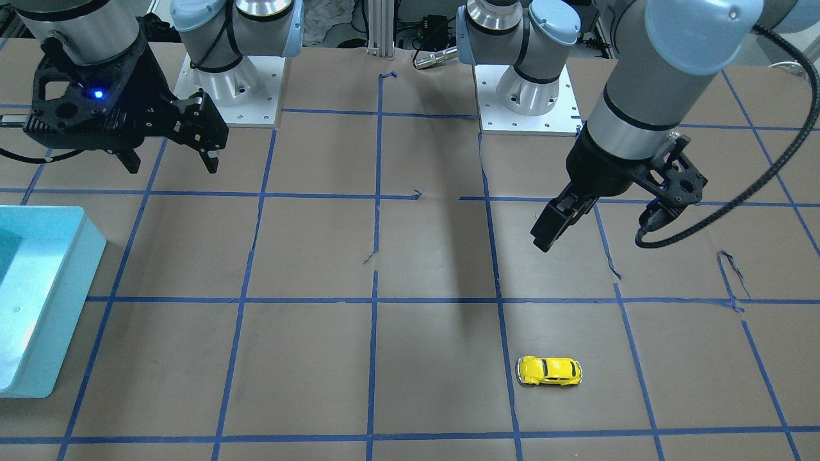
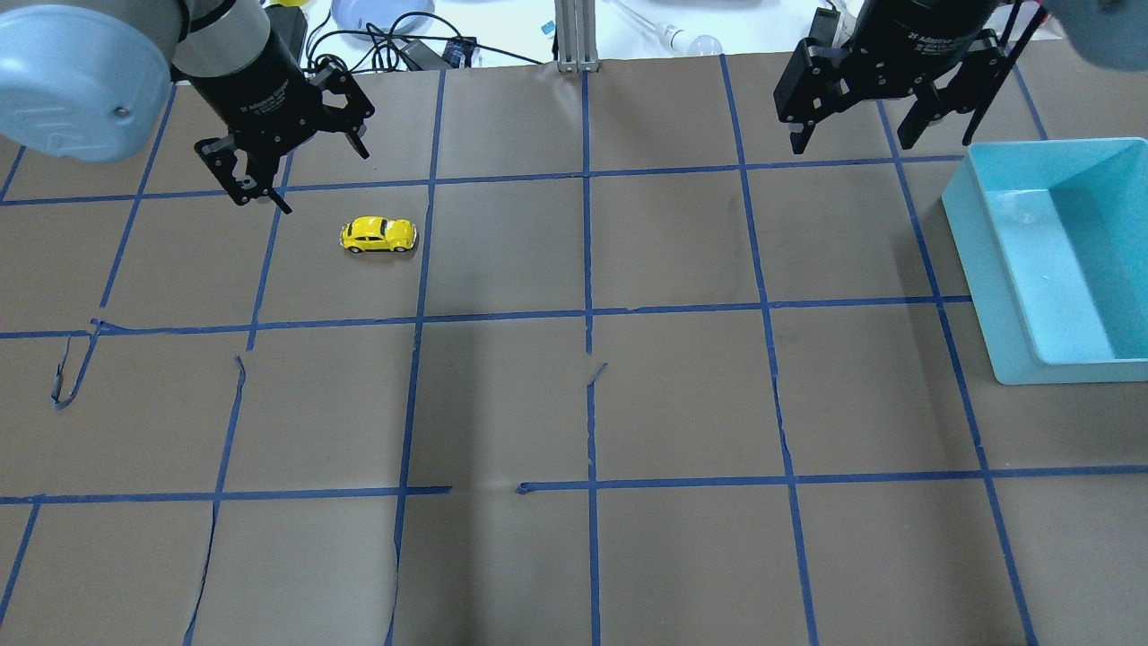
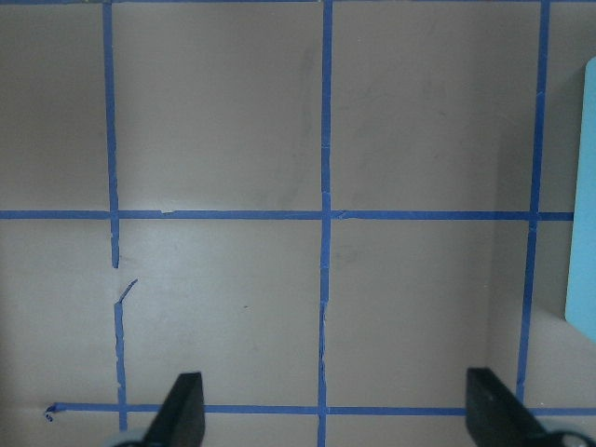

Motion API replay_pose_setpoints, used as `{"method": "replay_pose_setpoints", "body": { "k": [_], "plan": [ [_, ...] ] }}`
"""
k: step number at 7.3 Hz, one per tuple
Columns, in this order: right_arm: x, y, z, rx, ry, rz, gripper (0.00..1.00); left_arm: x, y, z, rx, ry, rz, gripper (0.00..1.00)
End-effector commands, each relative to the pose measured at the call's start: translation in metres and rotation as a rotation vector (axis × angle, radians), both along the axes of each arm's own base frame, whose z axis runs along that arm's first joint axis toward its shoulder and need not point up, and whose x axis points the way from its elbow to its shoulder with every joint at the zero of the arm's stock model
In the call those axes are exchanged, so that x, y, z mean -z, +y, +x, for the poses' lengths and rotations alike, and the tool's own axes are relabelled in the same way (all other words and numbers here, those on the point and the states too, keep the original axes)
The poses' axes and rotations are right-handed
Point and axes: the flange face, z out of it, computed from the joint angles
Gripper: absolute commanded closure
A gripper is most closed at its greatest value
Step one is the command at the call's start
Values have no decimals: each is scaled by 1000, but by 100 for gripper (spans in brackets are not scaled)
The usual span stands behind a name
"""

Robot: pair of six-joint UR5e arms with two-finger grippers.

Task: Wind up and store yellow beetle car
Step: 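Lower the left gripper down over the yellow beetle car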

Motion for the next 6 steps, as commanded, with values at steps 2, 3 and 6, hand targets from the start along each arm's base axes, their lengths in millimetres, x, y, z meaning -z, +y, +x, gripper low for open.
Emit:
{"method": "replay_pose_setpoints", "body": {
  "k": [2,3,6],
  "plan": [
    [0,-1,0,-4,-7,-6,0,73,-51,4,-243,41,50,0],
    [0,-1,0,-4,-8,-5,0,98,-68,25,-285,39,86,0],
    [0,-1,1,-5,-11,-6,0,148,-104,62,-415,44,92,0]
  ]
}}
